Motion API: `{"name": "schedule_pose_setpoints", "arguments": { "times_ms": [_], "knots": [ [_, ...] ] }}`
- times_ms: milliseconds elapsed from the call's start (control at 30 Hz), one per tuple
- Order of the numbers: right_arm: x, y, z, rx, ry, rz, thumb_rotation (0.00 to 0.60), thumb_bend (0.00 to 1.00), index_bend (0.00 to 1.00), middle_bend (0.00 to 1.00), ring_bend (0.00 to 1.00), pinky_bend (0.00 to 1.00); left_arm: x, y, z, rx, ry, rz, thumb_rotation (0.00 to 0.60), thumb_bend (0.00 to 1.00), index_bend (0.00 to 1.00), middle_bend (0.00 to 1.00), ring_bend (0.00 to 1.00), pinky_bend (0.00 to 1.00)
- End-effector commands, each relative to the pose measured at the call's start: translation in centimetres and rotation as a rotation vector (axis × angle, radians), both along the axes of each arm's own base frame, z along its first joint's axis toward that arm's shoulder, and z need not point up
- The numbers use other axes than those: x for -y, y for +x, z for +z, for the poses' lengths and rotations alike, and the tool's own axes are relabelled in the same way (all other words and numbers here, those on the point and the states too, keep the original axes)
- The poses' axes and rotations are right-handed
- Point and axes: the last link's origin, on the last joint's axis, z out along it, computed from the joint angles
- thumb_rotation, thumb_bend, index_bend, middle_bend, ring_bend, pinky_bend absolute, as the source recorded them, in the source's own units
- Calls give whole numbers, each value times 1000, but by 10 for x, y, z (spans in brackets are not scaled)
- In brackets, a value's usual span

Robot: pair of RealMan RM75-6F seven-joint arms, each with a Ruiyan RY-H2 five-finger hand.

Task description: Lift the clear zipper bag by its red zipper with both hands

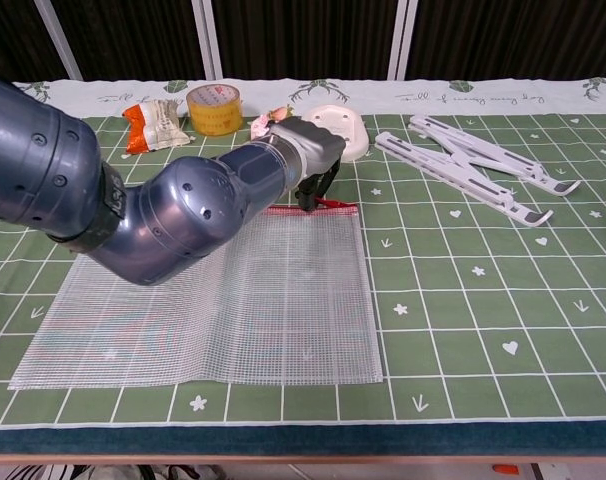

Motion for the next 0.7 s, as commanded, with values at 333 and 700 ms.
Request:
{"name": "schedule_pose_setpoints", "arguments": {
  "times_ms": [333,700],
  "knots": [
    [0,1,0,4,3,2,600,210,0,0,0,207,-1,4,6,9,10,-16,600,415,593,180,0,0],
    [-2,5,0,33,7,7,600,210,0,0,0,207,1,29,32,61,29,-73,600,439,603,184,0,0]
  ]
}}
